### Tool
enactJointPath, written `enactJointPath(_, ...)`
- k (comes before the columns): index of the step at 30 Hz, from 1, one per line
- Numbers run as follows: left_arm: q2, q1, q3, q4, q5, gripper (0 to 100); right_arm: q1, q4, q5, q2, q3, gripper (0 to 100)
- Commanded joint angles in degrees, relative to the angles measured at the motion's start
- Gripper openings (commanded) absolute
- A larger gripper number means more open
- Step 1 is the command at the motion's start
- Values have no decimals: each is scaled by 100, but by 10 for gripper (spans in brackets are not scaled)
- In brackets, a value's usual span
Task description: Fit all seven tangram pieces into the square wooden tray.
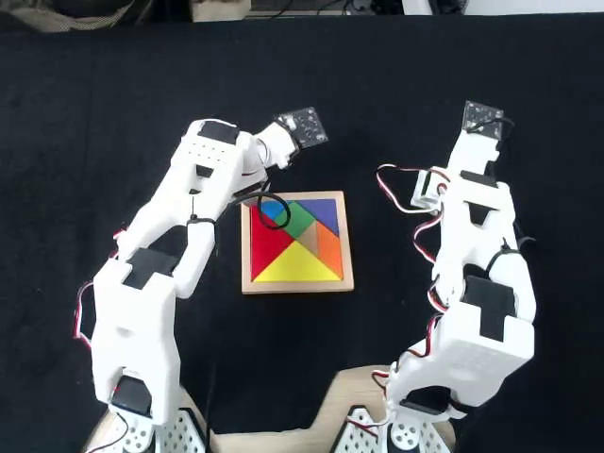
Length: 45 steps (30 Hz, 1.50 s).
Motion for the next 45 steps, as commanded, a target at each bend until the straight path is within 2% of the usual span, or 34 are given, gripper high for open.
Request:
enactJointPath(1, -695, -374, -611, 589, 466, 188, -79, 44, 0, -48, -347, 11)
enactJointPath(7, -2488, -1103, -954, 2505, 923, 176, -167, 132, 9, -66, -321, 11)
enactJointPath(11, -3666, -1473, 171, 2857, 1521, 113, -343, 677, 466, -251, -418, 11)
enactJointPath(13, -4229, -1464, 1086, 2497, 2127, 78, -633, 1169, 695, -620, -418, 11)
enactJointPath(15, -4774, -1420, 2132, 1662, 3147, 29, -993, 1582, 809, -1138, -347, 11)
enactJointPath(17, -5257, -1552, 3152, 756, 4220, 37, -1336, 1741, 914, -1701, -66, 11)
enactJointPath(19, -5609, -1736, 4031, 105, 4765, 35, -1530, 1749, 1020, -2167, 312, 11)
enactJointPath(22, -5793, -1815, 5182, -747, 4967, 34, -1626, 1591, 1160, -2431, 752, 11)
enactJointPath(27, -5644, -1842, 6246, -1969, 5556, 30, -1635, 1345, 1178, -1736, 743, 11)
enactJointPath(36, -4484, -1367, 6413, -2848, 5925, 30, -2127, 1697, 1204, -593, 233, 11)
enactJointPath(41, -4132, -1288, 5965, -2673, 6171, 30, -2215, 1697, 1204, -505, 198, 11)
enactJointPath(45, -4088, -919, 5903, -2734, 6163, 30, -2400, 1679, 1204, -488, 215, 11)
